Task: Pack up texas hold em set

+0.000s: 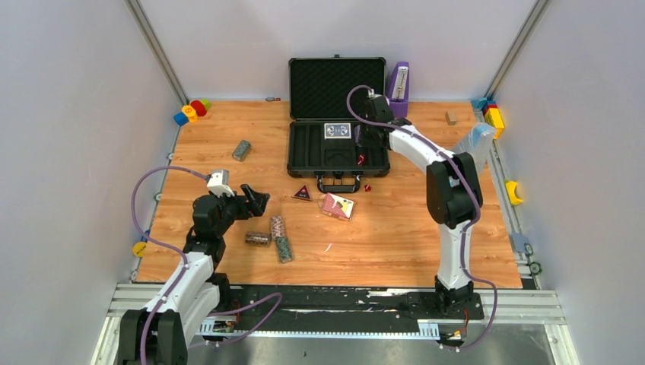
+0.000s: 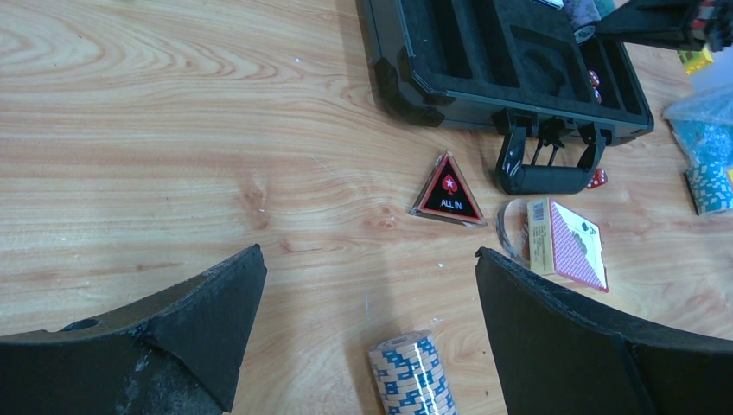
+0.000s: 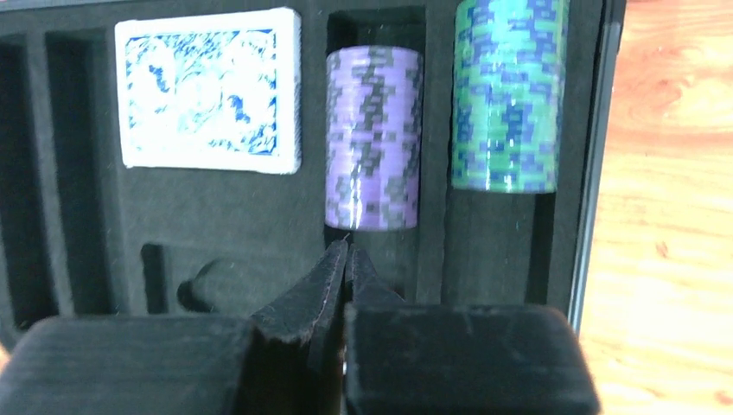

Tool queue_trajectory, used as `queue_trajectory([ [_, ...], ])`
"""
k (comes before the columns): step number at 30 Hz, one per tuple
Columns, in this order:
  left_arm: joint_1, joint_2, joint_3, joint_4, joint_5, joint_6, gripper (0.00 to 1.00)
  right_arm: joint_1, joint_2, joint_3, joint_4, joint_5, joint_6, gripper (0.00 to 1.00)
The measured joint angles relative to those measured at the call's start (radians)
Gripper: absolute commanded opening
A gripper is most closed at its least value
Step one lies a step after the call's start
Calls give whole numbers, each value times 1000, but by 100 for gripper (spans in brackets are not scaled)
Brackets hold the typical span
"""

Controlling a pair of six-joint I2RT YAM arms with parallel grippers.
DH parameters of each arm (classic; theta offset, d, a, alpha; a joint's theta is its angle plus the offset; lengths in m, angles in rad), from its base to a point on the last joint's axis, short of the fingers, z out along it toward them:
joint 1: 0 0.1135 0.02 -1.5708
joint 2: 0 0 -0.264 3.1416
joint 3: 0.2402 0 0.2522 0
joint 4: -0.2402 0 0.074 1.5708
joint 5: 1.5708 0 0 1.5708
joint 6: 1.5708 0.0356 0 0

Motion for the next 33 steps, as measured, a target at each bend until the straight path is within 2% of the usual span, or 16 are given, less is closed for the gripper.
queue_trajectory([
  [5, 0, 0, 0, 0, 0, 0, 100, -10, 103, 97, -9, 11, 0, 0],
  [10, 0, 0, 0, 0, 0, 0, 100, -20, 130, 148, -30, 8, -2, 1],
  [15, 0, 1, 0, 0, 0, 0, 100, -21, 122, 140, -23, -45, -23, 13],
  [21, 0, -1, 0, -1, -4, 0, 100, -2, 16, 11, -19, -99, -51, 28],
  [27, 0, -6, 0, -1, -4, 0, 100, 68, -84, -99, -20, -128, -59, 35],
  [28, 0, -8, 0, -2, -4, 0, 100, 86, -103, -123, -16, -129, -59, 39],
  [32, 0, -26, 0, -10, -9, 0, 100, 138, -185, -224, -17, -129, -64, 83],
  [33, 0, -35, 0, -11, -13, 0, 100, 151, -209, -254, -19, -130, -66, 90],
])
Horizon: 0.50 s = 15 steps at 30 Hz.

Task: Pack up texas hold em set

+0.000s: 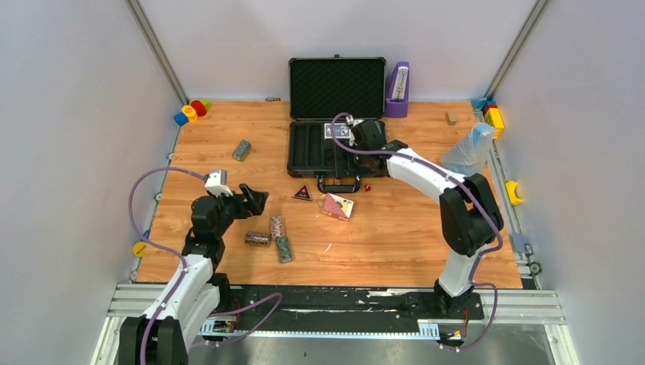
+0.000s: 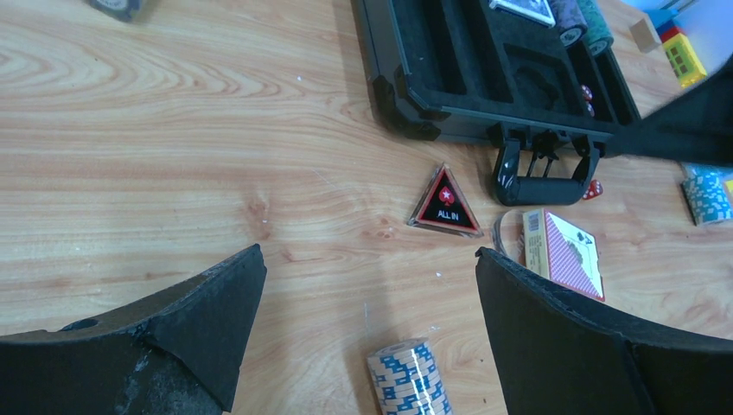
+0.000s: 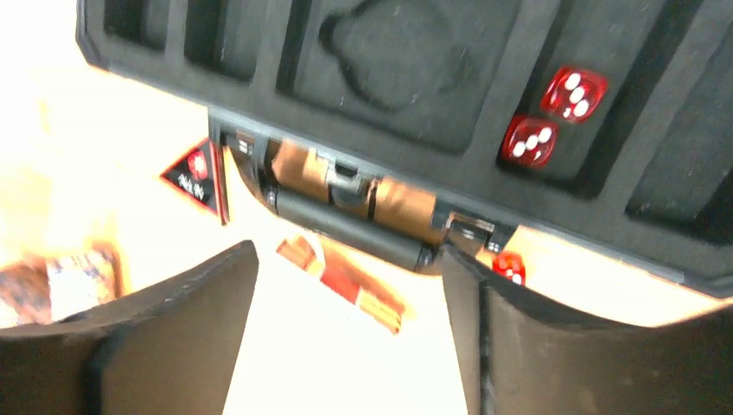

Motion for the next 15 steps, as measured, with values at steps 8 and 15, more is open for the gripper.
queue_trajectory([
  [8, 0, -12, 0, 5, -3, 0, 100, 104, -135, -175, -1, -49, -106, 100],
  [15, 0, 15, 0, 12, 24, 1, 100, 199, -134, -208, -2, -135, -307, 100],
])
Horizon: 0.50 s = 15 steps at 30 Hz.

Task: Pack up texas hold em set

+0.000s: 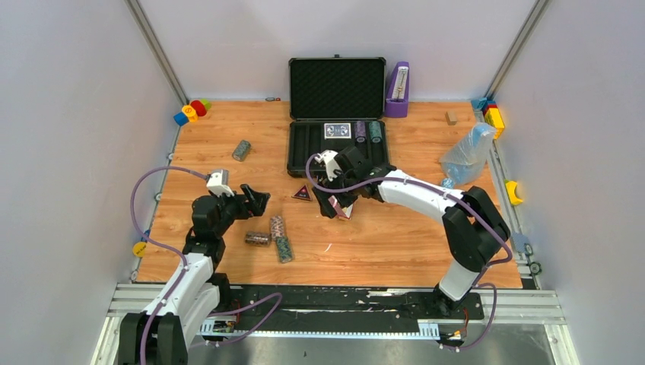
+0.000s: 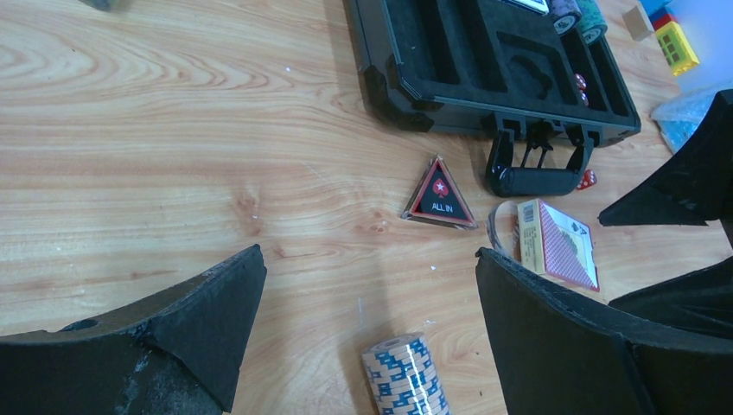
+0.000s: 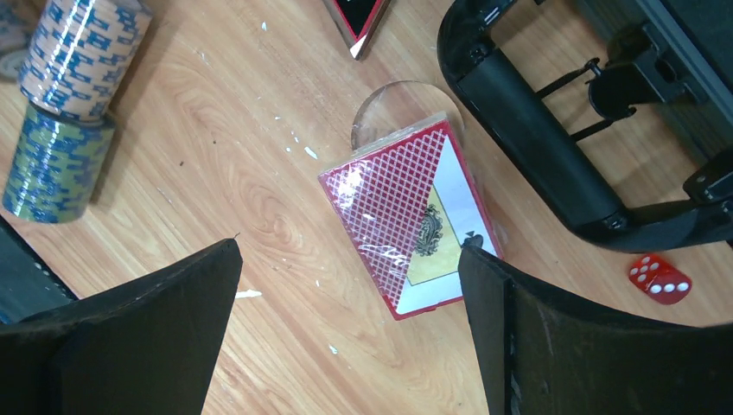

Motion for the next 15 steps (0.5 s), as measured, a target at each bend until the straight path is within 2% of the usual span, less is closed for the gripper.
queue_trajectory([
  [9, 0, 0, 0, 6, 5, 0, 100, 20, 77, 11, 16, 49, -174, 100],
  [15, 0, 0, 0, 6, 7, 0, 100, 44, 146, 21, 19, 99, -228, 93],
])
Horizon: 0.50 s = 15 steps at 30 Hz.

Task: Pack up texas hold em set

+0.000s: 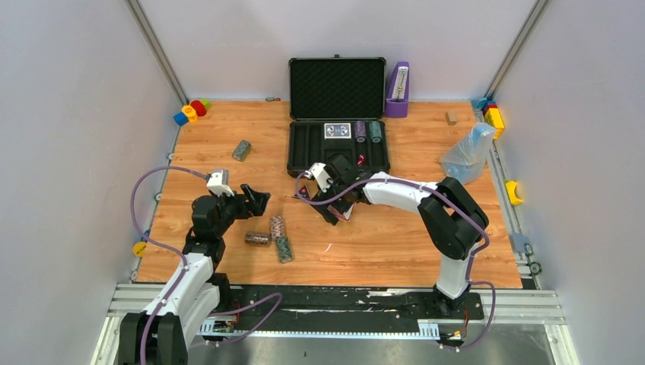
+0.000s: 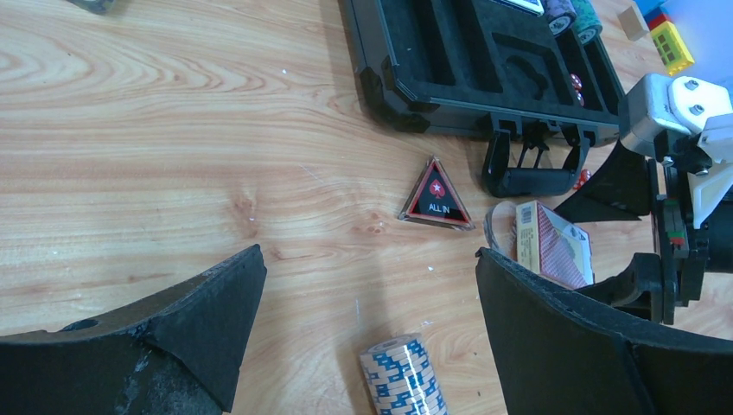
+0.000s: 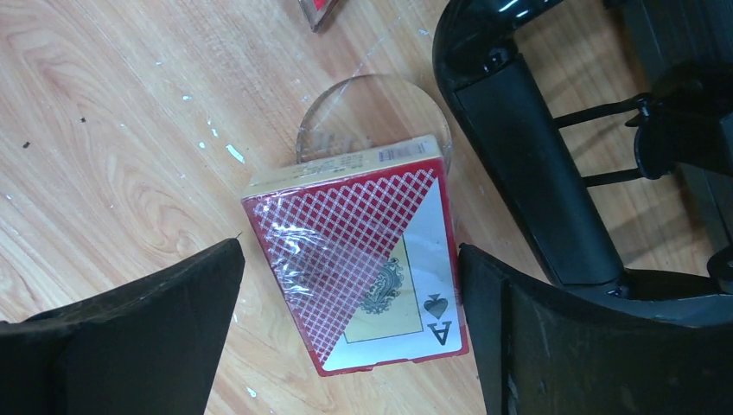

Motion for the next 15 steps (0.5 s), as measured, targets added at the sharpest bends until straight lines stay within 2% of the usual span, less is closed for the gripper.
queue_trajectory([
  [3, 0, 1, 0, 0, 0, 0, 100, 0, 2, 2, -1, -6, -11, 74],
  [7, 0, 2, 0, 0, 0, 0, 100, 0, 2, 13, -3, -6, -17, 44],
  [10, 0, 2, 0, 0, 0, 0, 100, 0, 2, 15, -3, -6, -8, 26],
  [13, 0, 3, 0, 1, 0, 0, 100, 0, -6, 16, -4, 5, -6, 16],
  [15, 0, 4, 0, 1, 0, 0, 100, 0, -25, 18, -4, 33, -3, 16],
])
